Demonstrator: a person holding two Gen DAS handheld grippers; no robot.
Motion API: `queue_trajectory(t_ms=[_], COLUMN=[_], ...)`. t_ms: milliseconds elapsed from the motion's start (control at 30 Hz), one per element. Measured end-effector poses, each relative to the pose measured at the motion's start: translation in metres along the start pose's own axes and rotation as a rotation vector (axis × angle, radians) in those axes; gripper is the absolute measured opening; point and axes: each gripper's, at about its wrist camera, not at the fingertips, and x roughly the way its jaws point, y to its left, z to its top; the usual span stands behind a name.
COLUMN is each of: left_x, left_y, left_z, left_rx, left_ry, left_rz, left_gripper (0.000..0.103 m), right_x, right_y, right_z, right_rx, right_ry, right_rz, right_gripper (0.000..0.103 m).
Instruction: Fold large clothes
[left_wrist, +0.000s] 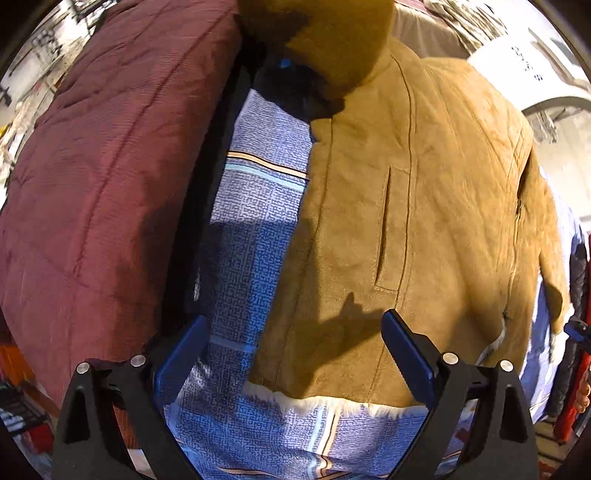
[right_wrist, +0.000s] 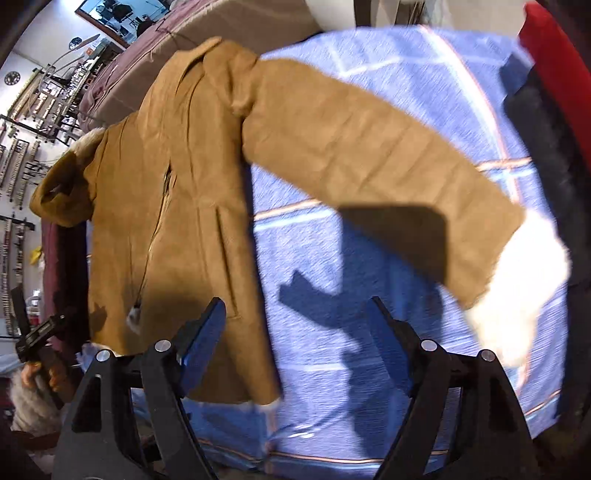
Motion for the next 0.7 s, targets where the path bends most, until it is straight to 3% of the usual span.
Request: queue_trajectory(t_ms=[233,400,533,567,600,633,700], left_x=[0.03,0.049,0.065,0.064,0.063,0.061,0.057], left_y=[-0.008,-0.029,-0.032,-0.031,-0.03,-0.028,-0.027], left_z=[0.005,-0.001,-0.01,-0.01,-0.01,-0.01,-0.01], left_rx=[0.061,0.132,0.138,0.12,0.108,0.103,0.1], left_ry=[0.034,0.1,0.13,0.127,0.127,0.127,0.128], left_rz=[0.054,-0.025,-0.024,-0.04,-0.043,-0.043,-0.046], left_gripper=[0.093,0.093,0.087,0.081,0.072,0.068,0.048], right_x=[0.069,0.097,0.107,0.107,0.107,0.108,0.107], right_y=[0.013,0.023,0.032,0.034,0.039,0.043,0.05], right_z=[-0.032,-0.043,-0.046,-0.047,-0.048,-0.049,-0.051], right_rx=[0.076,0.08,0.07,0.068,0.067,0.07,0.059], right_ry=[0.114,0.147,0.144,0.146,0.155,0.172,0.174], right_rz=[0.08,0.112,0.093,0.092,0.108,0.142,0.146], right_gripper=[0.078,0.078,0.078,0.071,0.055,0.048,0.036])
